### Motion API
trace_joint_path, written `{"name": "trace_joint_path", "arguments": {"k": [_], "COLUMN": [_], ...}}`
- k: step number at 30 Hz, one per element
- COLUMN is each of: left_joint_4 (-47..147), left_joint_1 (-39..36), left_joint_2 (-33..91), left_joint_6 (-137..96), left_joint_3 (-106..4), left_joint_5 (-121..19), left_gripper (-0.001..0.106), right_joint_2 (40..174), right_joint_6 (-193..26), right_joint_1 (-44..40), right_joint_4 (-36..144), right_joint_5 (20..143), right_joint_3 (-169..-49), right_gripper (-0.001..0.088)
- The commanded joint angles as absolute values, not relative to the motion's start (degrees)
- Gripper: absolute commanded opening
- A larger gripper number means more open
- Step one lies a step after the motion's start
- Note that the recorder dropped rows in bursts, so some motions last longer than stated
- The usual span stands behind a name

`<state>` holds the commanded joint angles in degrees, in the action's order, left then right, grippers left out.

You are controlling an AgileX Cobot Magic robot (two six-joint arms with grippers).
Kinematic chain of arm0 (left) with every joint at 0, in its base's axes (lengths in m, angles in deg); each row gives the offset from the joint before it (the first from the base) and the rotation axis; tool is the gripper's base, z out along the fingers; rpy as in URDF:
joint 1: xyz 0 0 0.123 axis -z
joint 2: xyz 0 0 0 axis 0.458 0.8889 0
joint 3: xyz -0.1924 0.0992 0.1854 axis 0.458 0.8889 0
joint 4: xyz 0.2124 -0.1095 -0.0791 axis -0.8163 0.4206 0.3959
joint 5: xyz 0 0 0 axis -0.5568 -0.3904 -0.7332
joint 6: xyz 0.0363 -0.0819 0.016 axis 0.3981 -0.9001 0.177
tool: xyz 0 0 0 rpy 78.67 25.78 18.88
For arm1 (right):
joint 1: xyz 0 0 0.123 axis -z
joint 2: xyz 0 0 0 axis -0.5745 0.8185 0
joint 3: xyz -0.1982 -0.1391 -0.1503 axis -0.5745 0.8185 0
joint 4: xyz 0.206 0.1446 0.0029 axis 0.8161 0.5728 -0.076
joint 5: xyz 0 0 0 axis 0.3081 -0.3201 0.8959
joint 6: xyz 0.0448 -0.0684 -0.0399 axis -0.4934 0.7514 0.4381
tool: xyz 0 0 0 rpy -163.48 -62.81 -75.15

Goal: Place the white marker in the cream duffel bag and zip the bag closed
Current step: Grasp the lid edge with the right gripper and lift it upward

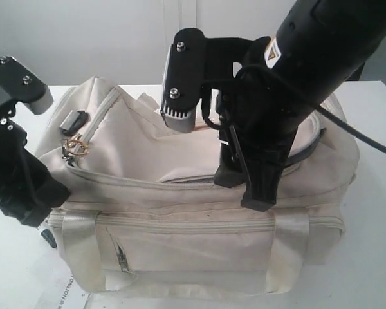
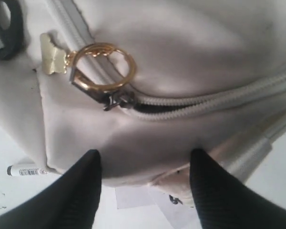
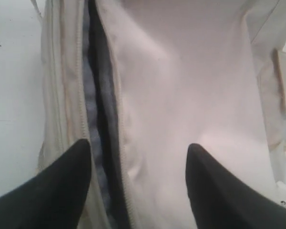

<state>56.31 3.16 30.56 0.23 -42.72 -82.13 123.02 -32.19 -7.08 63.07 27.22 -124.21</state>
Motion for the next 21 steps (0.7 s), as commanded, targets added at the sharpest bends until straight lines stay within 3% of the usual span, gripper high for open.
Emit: {"name": "trace_joint_path", "arguments": {"k": [3, 5, 10, 12, 17, 21], "left_joint_4": [55.5, 53.8, 53.0, 53.0, 53.0, 53.4], "left_joint_1": [3.2, 3.2, 3.2, 3.2, 3.2, 3.2], "left_joint_2": [30.6, 30.6, 30.6, 30.6, 30.6, 30.6], "left_joint_6": [1.2, 1.4, 2.6, 2.6, 2.6, 0.9], "left_joint_3": [-40.8, -39.8, -37.7, -37.4, -37.4, -37.4], "left_joint_5": [-79.1, -77.7, -75.1, -74.7, -75.1, -75.3], "left_gripper": [0.060, 0.060, 0.055, 0.047, 0.004, 0.000], "right_joint_2": [124.3, 124.4, 124.3, 124.3, 124.1, 124.1], "right_joint_6": [-32.1, -32.1, -32.1, -32.1, -34.6, -41.6], "right_joint_1": [-7.1, -7.1, -7.1, -7.1, -7.1, -7.1], "right_joint_4": [62.7, 62.7, 61.1, 60.5, 59.8, 53.3], "right_joint_5": [28.6, 30.9, 33.8, 34.1, 37.5, 39.9], "right_joint_3": [-124.2, -124.2, -124.3, -124.3, -124.3, -124.3], "right_gripper": [0.0504, 0.0438, -0.0004, 0.0000, 0.0000, 0.0000]}}
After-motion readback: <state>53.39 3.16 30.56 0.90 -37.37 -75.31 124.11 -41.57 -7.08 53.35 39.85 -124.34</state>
